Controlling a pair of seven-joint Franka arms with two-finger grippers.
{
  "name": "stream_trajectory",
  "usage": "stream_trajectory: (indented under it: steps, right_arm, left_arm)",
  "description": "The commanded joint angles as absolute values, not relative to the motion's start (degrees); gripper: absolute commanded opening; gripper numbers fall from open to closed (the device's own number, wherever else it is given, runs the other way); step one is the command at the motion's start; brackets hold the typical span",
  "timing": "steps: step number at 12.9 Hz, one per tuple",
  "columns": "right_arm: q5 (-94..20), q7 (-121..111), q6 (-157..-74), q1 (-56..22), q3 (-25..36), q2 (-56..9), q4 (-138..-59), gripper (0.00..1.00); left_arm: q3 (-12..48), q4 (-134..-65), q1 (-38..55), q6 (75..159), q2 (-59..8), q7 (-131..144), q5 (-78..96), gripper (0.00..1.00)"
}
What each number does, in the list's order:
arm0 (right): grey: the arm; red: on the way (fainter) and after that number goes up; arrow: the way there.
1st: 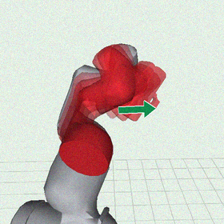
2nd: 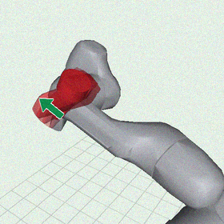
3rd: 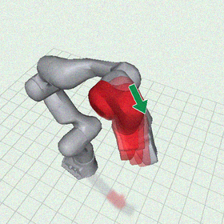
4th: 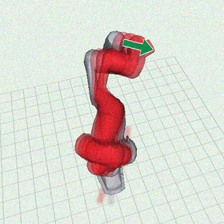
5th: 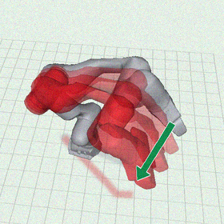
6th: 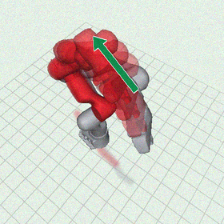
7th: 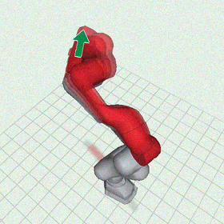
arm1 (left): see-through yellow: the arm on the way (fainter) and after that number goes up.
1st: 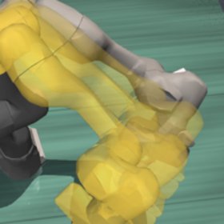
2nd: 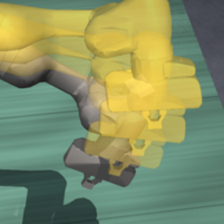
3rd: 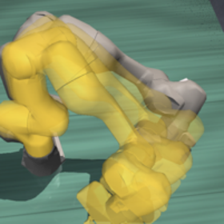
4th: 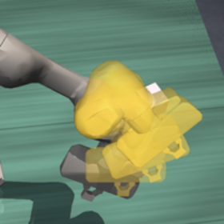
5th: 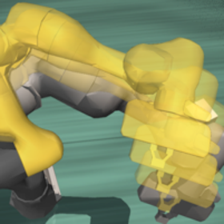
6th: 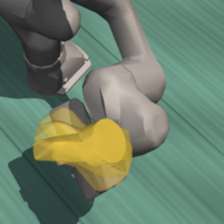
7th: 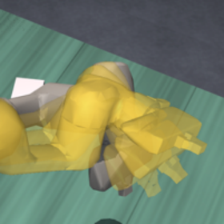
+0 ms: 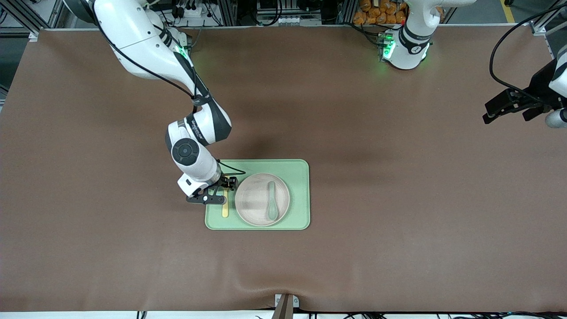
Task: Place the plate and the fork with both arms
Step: 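Open the right gripper to release the fork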
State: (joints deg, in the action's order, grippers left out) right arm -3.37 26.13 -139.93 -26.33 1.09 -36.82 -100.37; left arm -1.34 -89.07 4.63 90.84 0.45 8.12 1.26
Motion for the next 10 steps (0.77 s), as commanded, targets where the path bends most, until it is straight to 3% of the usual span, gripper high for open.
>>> stream_trajectory:
  steps: [1,5,10]
  right_arm:
    - [-4.1,25.2,-139.8,-24.5,0.5,-33.3,-101.6,1.00]
    - [-4.0,17.7,-136.7,-20.1,0.7,-29.9,-102.2,1.00]
    - [-4.0,4.7,-124.0,-8.5,0.5,-22.2,-102.3,1.00]
  left_arm:
    - [-1.7,-89.8,5.0,91.3,1.0,7.1,1.9,1.00]
    - [-1.7,-89.8,4.9,91.3,1.0,7.0,1.9,1.00]
    - [-1.7,-89.8,4.7,91.3,1.1,6.9,1.9,1.00]
